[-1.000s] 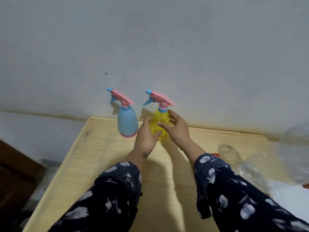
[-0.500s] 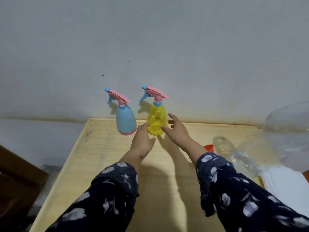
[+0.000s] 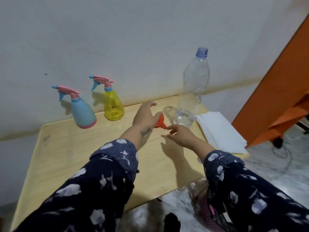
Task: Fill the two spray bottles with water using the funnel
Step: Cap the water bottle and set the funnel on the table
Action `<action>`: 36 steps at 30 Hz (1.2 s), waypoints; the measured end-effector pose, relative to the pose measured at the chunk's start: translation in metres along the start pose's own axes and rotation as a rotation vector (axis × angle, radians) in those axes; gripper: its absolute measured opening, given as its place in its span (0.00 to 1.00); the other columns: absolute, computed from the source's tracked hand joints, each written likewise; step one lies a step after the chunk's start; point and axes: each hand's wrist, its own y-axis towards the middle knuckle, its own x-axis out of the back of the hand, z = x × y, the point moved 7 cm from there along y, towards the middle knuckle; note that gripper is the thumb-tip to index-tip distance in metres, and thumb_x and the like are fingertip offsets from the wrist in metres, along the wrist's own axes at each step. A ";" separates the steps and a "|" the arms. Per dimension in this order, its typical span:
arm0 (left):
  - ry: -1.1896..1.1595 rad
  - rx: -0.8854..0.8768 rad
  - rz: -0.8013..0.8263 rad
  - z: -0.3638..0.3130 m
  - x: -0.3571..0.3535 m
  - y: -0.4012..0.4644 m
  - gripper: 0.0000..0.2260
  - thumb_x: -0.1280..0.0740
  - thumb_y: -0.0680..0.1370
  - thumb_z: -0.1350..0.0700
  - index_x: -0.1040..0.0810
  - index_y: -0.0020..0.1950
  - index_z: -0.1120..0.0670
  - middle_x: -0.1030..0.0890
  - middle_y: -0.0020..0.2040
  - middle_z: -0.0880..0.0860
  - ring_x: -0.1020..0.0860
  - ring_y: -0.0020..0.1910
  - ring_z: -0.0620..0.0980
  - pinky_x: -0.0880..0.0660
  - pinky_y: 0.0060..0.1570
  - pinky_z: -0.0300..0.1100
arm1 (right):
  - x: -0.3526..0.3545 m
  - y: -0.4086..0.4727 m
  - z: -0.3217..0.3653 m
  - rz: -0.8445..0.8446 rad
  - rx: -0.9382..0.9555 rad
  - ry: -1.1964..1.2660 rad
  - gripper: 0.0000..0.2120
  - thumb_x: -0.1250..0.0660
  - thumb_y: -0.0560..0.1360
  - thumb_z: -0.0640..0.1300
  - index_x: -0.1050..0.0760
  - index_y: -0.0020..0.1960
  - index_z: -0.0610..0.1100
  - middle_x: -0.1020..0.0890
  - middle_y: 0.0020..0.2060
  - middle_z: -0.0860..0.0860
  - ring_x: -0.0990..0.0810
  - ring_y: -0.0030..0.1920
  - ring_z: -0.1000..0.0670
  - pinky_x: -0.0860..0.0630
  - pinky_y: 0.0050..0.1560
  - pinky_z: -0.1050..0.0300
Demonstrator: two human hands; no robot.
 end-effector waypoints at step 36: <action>-0.267 -0.088 -0.069 -0.144 -0.042 0.052 0.39 0.25 0.71 0.48 0.45 0.75 0.50 0.36 0.71 0.53 0.29 0.65 0.56 0.30 0.58 0.47 | 0.262 -0.026 0.063 -0.627 0.220 -0.094 0.18 0.35 0.75 0.42 0.24 0.64 0.40 0.20 0.61 0.46 0.22 0.60 0.49 0.31 0.57 0.65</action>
